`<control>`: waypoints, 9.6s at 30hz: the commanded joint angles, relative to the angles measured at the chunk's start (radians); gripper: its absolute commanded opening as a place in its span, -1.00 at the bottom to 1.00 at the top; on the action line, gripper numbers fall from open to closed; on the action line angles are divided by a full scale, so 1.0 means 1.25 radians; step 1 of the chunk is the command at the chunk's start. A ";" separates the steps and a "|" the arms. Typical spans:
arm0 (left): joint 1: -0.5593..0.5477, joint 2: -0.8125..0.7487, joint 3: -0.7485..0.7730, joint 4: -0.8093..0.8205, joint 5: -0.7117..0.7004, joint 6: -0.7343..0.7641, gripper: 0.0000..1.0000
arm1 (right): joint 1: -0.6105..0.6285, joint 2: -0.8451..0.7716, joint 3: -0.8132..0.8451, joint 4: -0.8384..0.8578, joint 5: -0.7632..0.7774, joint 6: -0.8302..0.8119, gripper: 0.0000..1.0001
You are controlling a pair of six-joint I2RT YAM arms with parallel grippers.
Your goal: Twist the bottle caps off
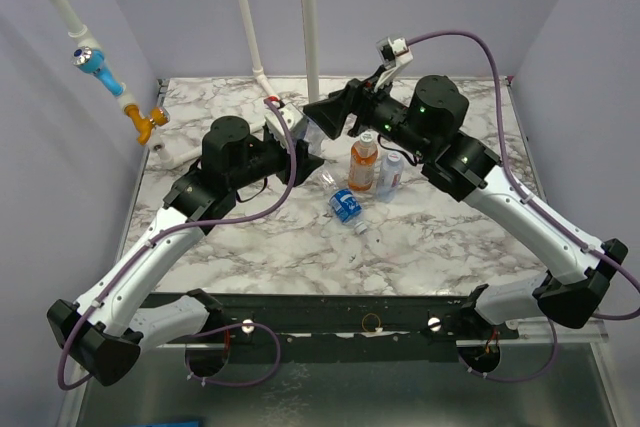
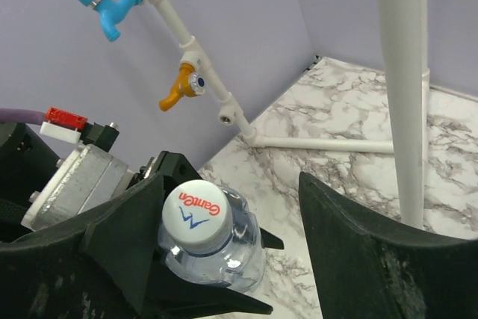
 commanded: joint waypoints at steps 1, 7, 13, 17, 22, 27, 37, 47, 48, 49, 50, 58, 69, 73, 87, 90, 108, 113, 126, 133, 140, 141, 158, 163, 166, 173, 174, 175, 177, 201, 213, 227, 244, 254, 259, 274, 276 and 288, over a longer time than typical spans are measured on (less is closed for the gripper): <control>0.002 -0.006 -0.012 0.020 -0.041 0.013 -0.70 | 0.004 -0.007 -0.004 0.014 0.015 0.018 0.41; 0.002 0.001 -0.015 0.024 -0.045 0.007 -0.70 | 0.003 0.007 -0.006 0.033 -0.020 0.033 0.03; 0.003 0.005 -0.012 0.025 -0.049 0.006 -0.69 | 0.003 0.030 0.006 0.020 -0.044 0.038 0.12; 0.003 0.004 -0.014 0.024 -0.052 0.006 -0.69 | 0.003 0.028 0.007 0.017 -0.046 0.035 0.21; 0.002 0.000 -0.017 0.024 -0.047 0.003 -0.70 | 0.003 0.013 -0.006 0.027 -0.022 0.032 -0.35; 0.003 -0.004 -0.021 0.023 -0.037 0.001 -0.70 | 0.003 -0.004 -0.007 0.038 -0.026 0.022 -0.55; 0.002 -0.052 0.016 0.019 0.371 -0.083 -0.69 | -0.005 -0.089 -0.065 0.186 -0.469 -0.063 -0.99; 0.002 -0.028 0.051 0.000 0.593 -0.178 -0.67 | -0.017 -0.076 -0.062 0.243 -0.790 -0.018 -0.99; 0.002 -0.028 0.051 -0.003 0.582 -0.172 -0.67 | -0.017 -0.078 -0.063 0.236 -0.782 -0.024 -0.99; 0.002 -0.029 0.051 -0.006 0.569 -0.168 -0.67 | -0.017 -0.079 -0.064 0.222 -0.770 -0.032 -0.99; 0.002 -0.028 0.050 -0.009 0.554 -0.163 -0.68 | -0.017 -0.080 -0.062 0.204 -0.745 -0.044 -0.88; 0.002 -0.034 0.028 -0.012 0.319 -0.080 -0.71 | -0.017 -0.065 0.015 -0.009 -0.222 -0.090 1.00; 0.003 -0.028 -0.007 0.028 0.097 -0.034 -0.71 | -0.015 -0.040 0.037 -0.014 -0.057 -0.002 0.93; 0.003 -0.018 -0.006 0.030 0.064 -0.033 -0.71 | -0.014 -0.022 0.042 -0.003 -0.082 0.014 0.83; 0.002 0.003 -0.006 0.032 0.010 -0.017 -0.71 | 0.004 0.010 0.039 0.006 -0.057 0.017 0.01; 0.002 0.006 -0.004 0.033 0.013 -0.022 -0.71 | 0.004 0.016 0.041 0.003 -0.061 0.018 -0.21; 0.002 -0.023 0.043 0.009 0.407 -0.068 -0.71 | -0.007 -0.054 0.054 0.034 -0.455 -0.102 -0.96; 0.002 -0.029 0.032 -0.033 0.518 -0.087 -0.71 | -0.019 -0.058 0.076 0.022 -0.625 -0.128 -0.99; 0.002 -0.045 0.010 -0.059 0.508 -0.080 -0.73 | -0.048 -0.100 0.096 -0.029 -0.501 -0.159 -0.99; 0.002 -0.084 -0.026 -0.059 0.344 0.005 -0.73 | -0.099 -0.163 -0.018 -0.143 0.088 -0.137 -0.99; 0.002 -0.109 -0.051 -0.059 0.351 0.006 -0.73 | -0.308 -0.280 -0.292 -0.219 0.233 0.058 -0.99; 0.002 -0.111 -0.051 -0.060 0.348 0.007 -0.73 | -0.346 -0.291 -0.328 -0.233 0.228 0.080 -0.99; 0.002 -0.122 -0.051 -0.059 0.321 0.018 -0.73 | -0.451 -0.161 -0.684 -0.096 0.262 0.232 -0.87; 0.003 -0.118 -0.046 -0.060 0.323 0.016 -0.73 | -0.451 -0.076 -0.704 -0.050 0.287 0.239 -0.87; 0.002 -0.116 -0.042 -0.059 0.325 0.013 -0.73 | -0.451 -0.064 -0.722 -0.037 0.309 0.249 -0.78; 0.002 -0.100 -0.034 -0.052 0.331 0.015 -0.73 | -0.431 -0.081 -0.785 0.000 0.366 0.275 -0.27; 0.003 -0.097 -0.032 -0.052 0.333 0.014 -0.73 | -0.429 -0.062 -0.783 -0.005 0.364 0.278 -0.26; 0.003 -0.094 -0.030 -0.051 0.336 0.013 -0.73 | -0.428 -0.047 -0.781 -0.008 0.360 0.282 -0.24; 0.002 -0.091 -0.028 -0.048 0.338 0.012 -0.73 | -0.424 -0.021 -0.768 -0.019 0.361 0.285 -0.21; 0.002 -0.100 -0.074 0.007 0.291 -0.026 -0.72 | -0.416 -0.325 -0.364 -0.054 -0.131 0.128 0.78; 0.002 -0.081 -0.090 0.027 0.263 -0.055 -0.72 | -0.149 -0.172 -0.201 0.204 -0.355 0.086 1.00; 0.002 -0.071 -0.094 0.046 0.228 -0.067 -0.72 | -0.006 -0.078 -0.184 0.199 -0.265 0.013 0.43; 0.002 -0.162 -0.087 -0.086 -0.040 -0.034 0.98 | 0.009 -0.071 -0.193 0.119 -0.075 -0.117 -0.61; 0.010 -0.207 0.042 -0.236 -0.189 0.029 0.98 | 0.009 0.122 -0.218 0.230 -0.025 -0.189 -0.87; 0.016 -0.205 0.099 -0.231 -0.232 -0.011 0.98 | 0.014 0.247 -0.197 0.363 -0.008 -0.236 -0.99; 0.026 -0.188 0.174 -0.291 -0.318 -0.085 0.98 | 0.092 0.534 -0.195 0.823 0.221 -0.412 -0.99; 0.026 -0.187 0.168 -0.290 -0.315 -0.084 0.98 | 0.093 0.550 -0.207 0.847 0.206 -0.403 -0.99; 0.027 -0.180 0.147 -0.271 -0.295 -0.097 0.98 | 0.094 0.577 -0.223 0.773 0.171 -0.364 -0.74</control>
